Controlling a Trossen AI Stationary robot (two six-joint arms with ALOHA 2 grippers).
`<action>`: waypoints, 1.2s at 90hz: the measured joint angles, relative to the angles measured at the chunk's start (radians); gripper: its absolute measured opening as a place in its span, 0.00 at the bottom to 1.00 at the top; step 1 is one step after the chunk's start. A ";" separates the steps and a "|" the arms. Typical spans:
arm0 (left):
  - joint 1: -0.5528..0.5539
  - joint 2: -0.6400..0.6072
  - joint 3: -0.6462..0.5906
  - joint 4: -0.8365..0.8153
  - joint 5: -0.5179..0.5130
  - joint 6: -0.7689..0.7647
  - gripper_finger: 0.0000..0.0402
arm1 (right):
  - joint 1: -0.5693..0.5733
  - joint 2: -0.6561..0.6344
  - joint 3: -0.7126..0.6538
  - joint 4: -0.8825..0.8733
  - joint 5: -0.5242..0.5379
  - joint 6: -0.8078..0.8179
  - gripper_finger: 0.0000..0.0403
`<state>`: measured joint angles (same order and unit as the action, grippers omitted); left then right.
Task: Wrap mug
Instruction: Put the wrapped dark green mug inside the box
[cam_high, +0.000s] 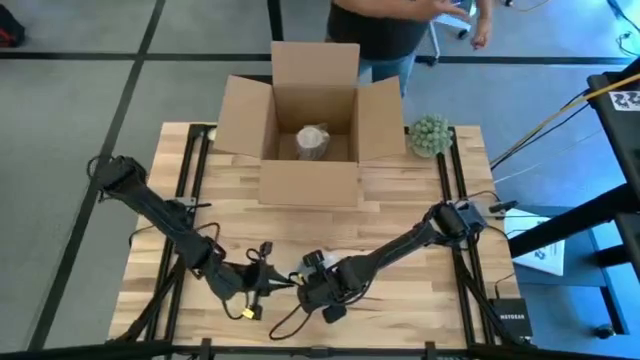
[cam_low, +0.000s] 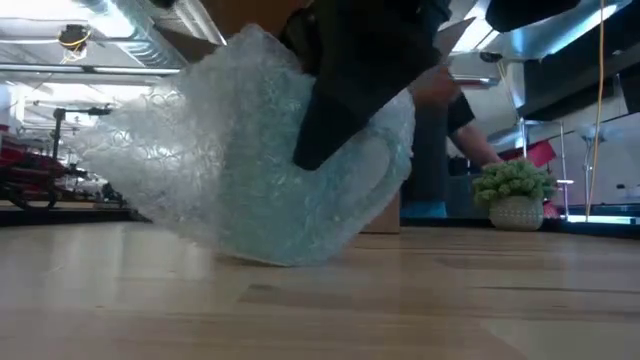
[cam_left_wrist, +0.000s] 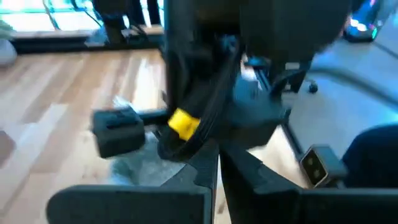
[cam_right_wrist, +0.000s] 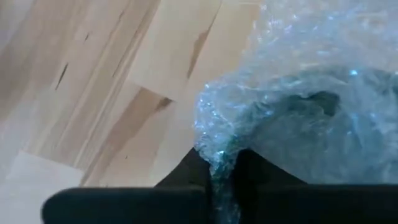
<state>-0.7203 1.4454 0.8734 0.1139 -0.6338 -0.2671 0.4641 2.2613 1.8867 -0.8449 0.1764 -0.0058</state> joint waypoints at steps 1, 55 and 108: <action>-0.003 -0.004 0.000 -0.016 -0.007 -0.008 0.00 | 0.000 0.001 0.005 -0.005 0.001 0.000 0.02; -0.169 -0.101 -0.002 -0.539 -0.255 -0.430 0.00 | -0.002 -0.070 0.424 -0.207 0.011 -0.043 0.01; -0.184 -0.101 -0.002 -0.545 -0.253 -0.463 0.00 | -0.282 -0.275 0.423 0.055 0.157 -0.212 0.01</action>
<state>-0.9039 1.3441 0.8715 -0.4308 -0.8871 -0.7303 0.1825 1.9864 2.3093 -0.7898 0.3335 -0.2176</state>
